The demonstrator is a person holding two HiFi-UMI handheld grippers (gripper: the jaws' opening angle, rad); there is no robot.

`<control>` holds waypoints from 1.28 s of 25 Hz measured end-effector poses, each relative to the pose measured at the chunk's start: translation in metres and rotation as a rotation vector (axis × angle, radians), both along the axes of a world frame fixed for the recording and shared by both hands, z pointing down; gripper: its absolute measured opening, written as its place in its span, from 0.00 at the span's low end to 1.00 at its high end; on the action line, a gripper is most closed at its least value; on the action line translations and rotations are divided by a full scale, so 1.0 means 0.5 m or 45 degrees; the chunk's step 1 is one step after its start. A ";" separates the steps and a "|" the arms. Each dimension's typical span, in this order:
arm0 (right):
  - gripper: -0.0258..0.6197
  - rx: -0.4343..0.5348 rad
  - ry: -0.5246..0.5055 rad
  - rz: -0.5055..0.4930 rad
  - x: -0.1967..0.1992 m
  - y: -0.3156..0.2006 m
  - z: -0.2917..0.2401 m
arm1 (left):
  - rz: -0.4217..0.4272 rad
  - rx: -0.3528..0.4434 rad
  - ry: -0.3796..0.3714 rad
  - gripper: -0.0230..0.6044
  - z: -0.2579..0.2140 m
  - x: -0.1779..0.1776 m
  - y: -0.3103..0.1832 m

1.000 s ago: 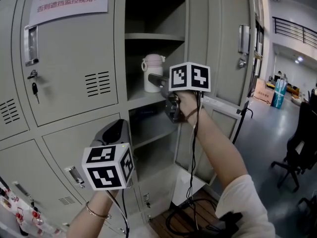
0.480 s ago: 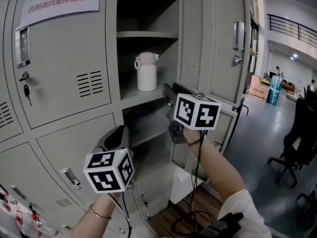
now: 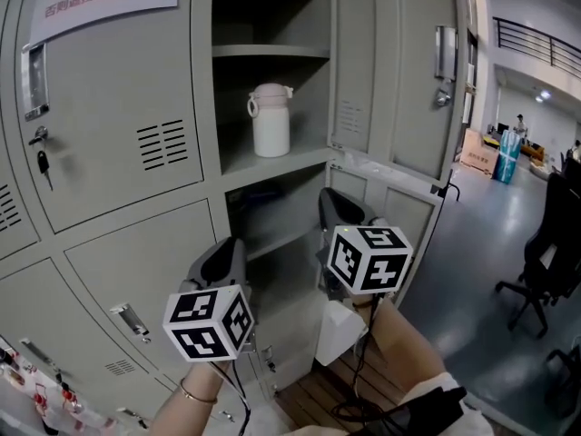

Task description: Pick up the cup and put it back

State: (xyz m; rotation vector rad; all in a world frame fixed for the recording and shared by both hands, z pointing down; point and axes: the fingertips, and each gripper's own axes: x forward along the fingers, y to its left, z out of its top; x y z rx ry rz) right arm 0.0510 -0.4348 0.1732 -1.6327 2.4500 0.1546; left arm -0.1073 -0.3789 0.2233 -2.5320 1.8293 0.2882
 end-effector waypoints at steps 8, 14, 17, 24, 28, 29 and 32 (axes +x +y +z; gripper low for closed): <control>0.02 -0.106 0.019 0.126 0.060 0.014 0.141 | -0.028 -0.010 -0.019 0.06 0.066 0.008 -0.009; 0.02 -0.193 0.092 0.201 0.079 0.035 0.258 | -0.070 0.043 -0.137 0.06 0.116 0.024 -0.015; 0.02 -0.238 0.078 0.209 0.087 0.039 0.296 | -0.035 0.011 -0.114 0.06 0.152 0.033 -0.019; 0.02 -0.350 0.090 0.204 0.083 0.036 0.374 | -0.019 -0.045 -0.110 0.06 0.209 0.045 -0.029; 0.02 -0.386 0.106 0.178 0.071 0.035 0.401 | -0.010 -0.056 -0.116 0.06 0.228 0.052 -0.032; 0.02 -0.382 0.116 0.179 0.069 0.035 0.401 | -0.009 -0.060 -0.114 0.06 0.231 0.053 -0.034; 0.02 -0.375 0.134 0.188 0.065 0.033 0.401 | -0.013 -0.074 -0.107 0.06 0.241 0.053 -0.039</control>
